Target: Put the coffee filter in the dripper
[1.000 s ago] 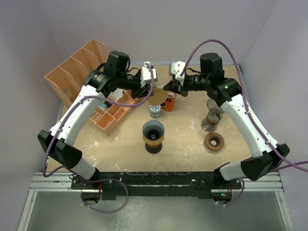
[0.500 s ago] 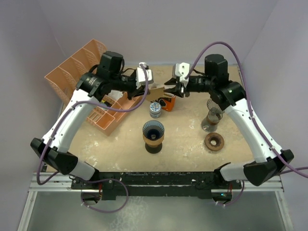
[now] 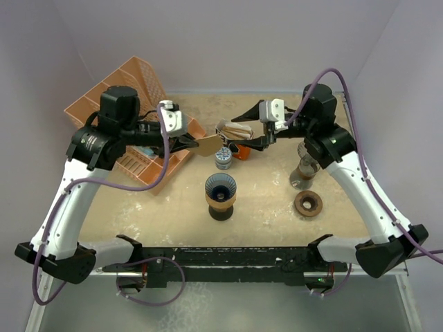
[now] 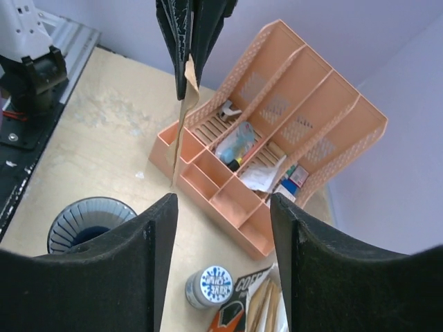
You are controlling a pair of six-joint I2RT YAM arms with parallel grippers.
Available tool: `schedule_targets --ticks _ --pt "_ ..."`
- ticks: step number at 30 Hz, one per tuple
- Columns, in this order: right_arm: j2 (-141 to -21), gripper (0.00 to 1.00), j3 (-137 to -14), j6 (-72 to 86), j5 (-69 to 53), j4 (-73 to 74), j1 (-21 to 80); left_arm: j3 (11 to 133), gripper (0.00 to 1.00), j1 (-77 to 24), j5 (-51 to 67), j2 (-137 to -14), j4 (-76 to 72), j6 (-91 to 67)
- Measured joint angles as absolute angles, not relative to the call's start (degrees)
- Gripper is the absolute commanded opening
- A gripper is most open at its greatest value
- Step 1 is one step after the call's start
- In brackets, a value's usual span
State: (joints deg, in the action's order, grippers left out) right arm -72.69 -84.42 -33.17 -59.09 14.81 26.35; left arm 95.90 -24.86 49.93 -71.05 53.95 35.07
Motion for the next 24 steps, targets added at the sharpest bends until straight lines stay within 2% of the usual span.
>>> schedule_targets --ticks 5,14,24 --pt "-72.69 0.54 -82.06 -29.47 -62.65 8.12 26.35 92.71 0.00 -22.31 55.46 -69.63 51.09 31.55" --pt "-72.62 0.49 -78.39 -20.95 -65.76 -0.99 26.37 89.69 0.00 -21.34 58.61 -70.65 46.28 25.71" --pt "-72.62 0.37 -76.97 -16.91 -67.42 -4.86 26.63 89.30 0.00 -20.99 59.90 -70.65 43.24 22.46"
